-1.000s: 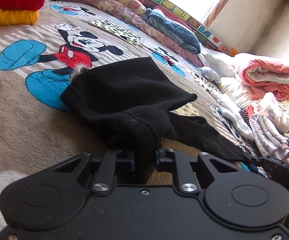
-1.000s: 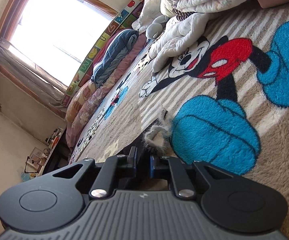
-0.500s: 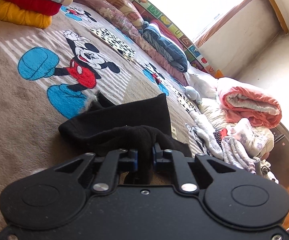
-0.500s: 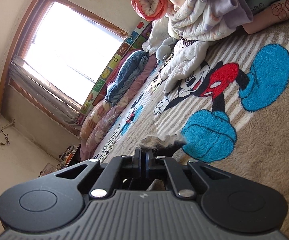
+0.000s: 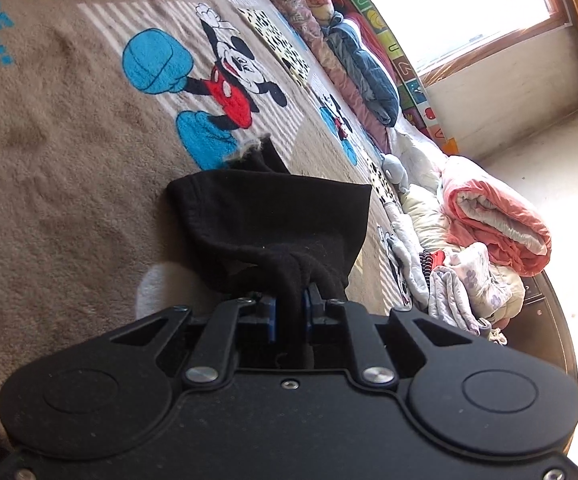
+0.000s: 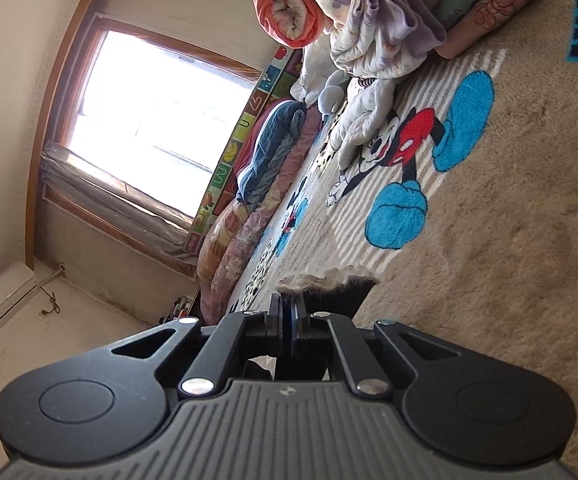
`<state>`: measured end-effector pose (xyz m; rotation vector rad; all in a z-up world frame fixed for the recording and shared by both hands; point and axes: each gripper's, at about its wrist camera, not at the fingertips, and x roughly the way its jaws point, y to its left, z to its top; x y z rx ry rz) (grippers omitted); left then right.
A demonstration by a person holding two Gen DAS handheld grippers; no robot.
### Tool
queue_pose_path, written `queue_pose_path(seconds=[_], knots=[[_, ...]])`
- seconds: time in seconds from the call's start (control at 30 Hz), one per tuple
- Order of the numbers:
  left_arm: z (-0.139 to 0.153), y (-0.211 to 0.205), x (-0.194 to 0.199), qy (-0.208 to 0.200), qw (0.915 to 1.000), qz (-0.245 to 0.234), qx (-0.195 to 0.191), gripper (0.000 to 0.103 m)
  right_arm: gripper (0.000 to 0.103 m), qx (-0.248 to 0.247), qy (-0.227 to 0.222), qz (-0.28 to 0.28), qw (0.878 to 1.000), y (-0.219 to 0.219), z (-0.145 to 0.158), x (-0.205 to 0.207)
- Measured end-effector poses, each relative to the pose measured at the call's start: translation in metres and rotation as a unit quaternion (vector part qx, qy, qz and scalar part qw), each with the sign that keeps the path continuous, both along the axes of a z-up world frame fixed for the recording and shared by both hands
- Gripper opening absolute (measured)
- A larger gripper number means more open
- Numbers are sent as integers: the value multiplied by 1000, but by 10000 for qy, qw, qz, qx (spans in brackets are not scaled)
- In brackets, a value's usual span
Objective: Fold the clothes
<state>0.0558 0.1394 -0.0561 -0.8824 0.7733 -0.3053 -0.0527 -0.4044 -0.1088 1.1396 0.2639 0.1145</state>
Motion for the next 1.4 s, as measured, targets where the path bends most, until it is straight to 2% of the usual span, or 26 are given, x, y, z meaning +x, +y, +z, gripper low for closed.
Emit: queue_pose_path(seconds=[0.1, 0.17, 0.23, 0.3, 0.37, 0.47, 0.5, 0.53, 0.57, 0.6, 0.63, 0.67, 0.7, 0.77, 0.83, 0.93, 1.0, 1.1, 1.17, 1.23, 1.33, 1.4], knots=[[-5, 6, -2, 233, 9997, -12, -111, 11, 6, -59, 263, -54, 9996, -3, -7, -14], [-10, 7, -2, 453, 9990, 30, -3, 18, 6, -95, 579, -100, 9982, -5, -16, -19], [-12, 5, -2, 543, 9984, 69, 165, 50, 6, -143, 970, -144, 9951, -7, -29, -18], [-12, 1, -2, 544, 9978, 98, 367, 59, 13, -70, 1165, -196, 9930, -8, -40, -16], [-11, -4, -2, 509, 9971, 69, 566, 60, 18, 8, 1294, -244, 9913, -8, -47, -15], [-12, -18, -2, 393, 9919, 40, 1208, 60, 37, -281, 1344, -268, 9902, -4, -43, -13], [-13, -22, -3, 343, 9896, 47, 1394, 59, 40, -378, 1360, -275, 9896, -2, -41, -13], [-13, -27, -3, 285, 9878, 23, 1530, 43, 41, -474, 1376, -283, 9889, -1, -40, -12], [-14, -31, -4, 228, 9858, -1, 1666, 27, 40, -570, 1392, -291, 9882, 1, -39, -12], [-14, -35, -5, 182, 9840, -7, 1775, 19, 34, -666, 1408, -298, 9873, 2, -37, -11], [-11, -36, -6, 175, 9836, 48, 1792, 17, 27, -762, 1424, -306, 9864, 4, -36, -11], [-9, -37, -8, 169, 9833, 103, 1809, 17, 10, -858, 1440, -313, 9854, 5, -35, -10], [-7, -38, -9, 176, 9830, 139, 1822, 17, 10, -954, 1455, -321, 9842, 7, -34, -10], [-6, -37, -8, 254, 9818, 106, 1879, 24, 10, -1146, 1486, -336, 9817, 10, -31, -9], [-5, -32, -9, 327, 9787, 355, 1996, 59, 10, -1320, 1515, -355, 9790, 12, -28, -8], [2, -24, -13, 192, 9798, 567, 1908, 61, 15, -937, 1418, -675, 9831, -1, -29, -18], [14, -27, -15, -29, 9738, 659, 2177, 61, 40, -948, 1275, -882, 9833, -6, -22, -25], [30, -34, -17, -303, 9620, 843, 2581, 61, 42, -1152, 1019, -942, 9836, -6, -10, -26], [38, -37, -16, -421, 9559, 931, 2754, 61, 44, -1236, 848, -777, 9856, 0, -4, -21], [45, -43, -13, -555, 9566, 814, 2742, 61, 48, -1339, 721, -514, 9870, 10, 1, -12], [54, -62, -2, -748, 9573, 451, 2756, 61, 48, -1419, 552, -46, 9883, 27, 5, 5], [59, -82, 10, -881, 9533, 152, 2883, 61, 48, -1381, 426, 308, 9890, 40, 6, 17]])
